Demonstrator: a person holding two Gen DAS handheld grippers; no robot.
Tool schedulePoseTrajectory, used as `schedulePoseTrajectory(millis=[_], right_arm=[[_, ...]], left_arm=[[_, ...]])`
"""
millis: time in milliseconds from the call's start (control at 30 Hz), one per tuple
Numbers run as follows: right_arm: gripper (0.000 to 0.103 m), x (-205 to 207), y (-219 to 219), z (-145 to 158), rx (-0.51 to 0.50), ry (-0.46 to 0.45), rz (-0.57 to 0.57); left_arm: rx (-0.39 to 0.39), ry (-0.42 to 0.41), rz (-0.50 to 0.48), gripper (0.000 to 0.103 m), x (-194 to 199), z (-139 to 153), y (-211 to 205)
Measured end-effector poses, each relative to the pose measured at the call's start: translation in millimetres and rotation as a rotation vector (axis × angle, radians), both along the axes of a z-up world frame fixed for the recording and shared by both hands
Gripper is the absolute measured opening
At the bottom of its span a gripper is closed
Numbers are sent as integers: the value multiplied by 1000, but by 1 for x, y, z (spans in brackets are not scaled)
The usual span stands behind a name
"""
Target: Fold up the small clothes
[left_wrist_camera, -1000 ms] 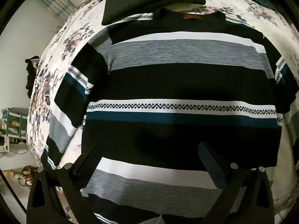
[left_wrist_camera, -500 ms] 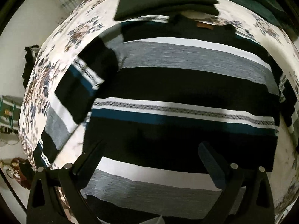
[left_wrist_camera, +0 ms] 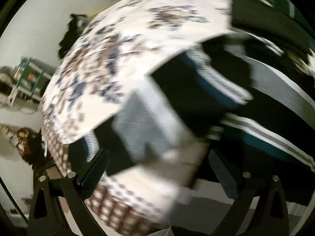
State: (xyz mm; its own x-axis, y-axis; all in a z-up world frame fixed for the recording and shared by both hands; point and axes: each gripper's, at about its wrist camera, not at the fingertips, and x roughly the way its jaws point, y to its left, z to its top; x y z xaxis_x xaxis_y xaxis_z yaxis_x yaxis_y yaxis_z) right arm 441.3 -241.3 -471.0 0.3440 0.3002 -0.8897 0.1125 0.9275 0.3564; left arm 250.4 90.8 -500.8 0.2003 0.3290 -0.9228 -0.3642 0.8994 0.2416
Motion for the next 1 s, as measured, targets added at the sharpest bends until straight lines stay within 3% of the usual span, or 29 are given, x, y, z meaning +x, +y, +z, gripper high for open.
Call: schedulePoseTrajectory(millis=[100,167,300,433,500,567,700,800,900,1000], right_arm=[[6,26,126,-43,-96,66,187],[6,33,183,-65,-143,91,279],[6,32,233,-107,-251,159,323],[18,22,212,-113,-140,226,294],[51,9,186,-98,-22,226,259],[65,-12,151,-79,18,210,187],[65,-53,84,-67,14,247,51],[65,-84,49,-75,-11,292,-21],[65,-107,36,-101,-35,371,-68],[65,-124,34,-119,-42,425,-95]], left_arm=[[31,-1,37,103,-10,-1,39],[54,-8,56,103,-17,-2,66],[55,4,90,103,-28,-10,105],[0,15,131,103,-42,-19,139],[-64,14,148,103,-51,-23,154],[-143,10,174,103,-61,-27,170],[-324,-19,244,103,-81,-44,198],[-475,5,302,103,-87,-75,212],[-530,17,329,101,-83,-99,212],[-455,4,330,70,-74,-101,207]])
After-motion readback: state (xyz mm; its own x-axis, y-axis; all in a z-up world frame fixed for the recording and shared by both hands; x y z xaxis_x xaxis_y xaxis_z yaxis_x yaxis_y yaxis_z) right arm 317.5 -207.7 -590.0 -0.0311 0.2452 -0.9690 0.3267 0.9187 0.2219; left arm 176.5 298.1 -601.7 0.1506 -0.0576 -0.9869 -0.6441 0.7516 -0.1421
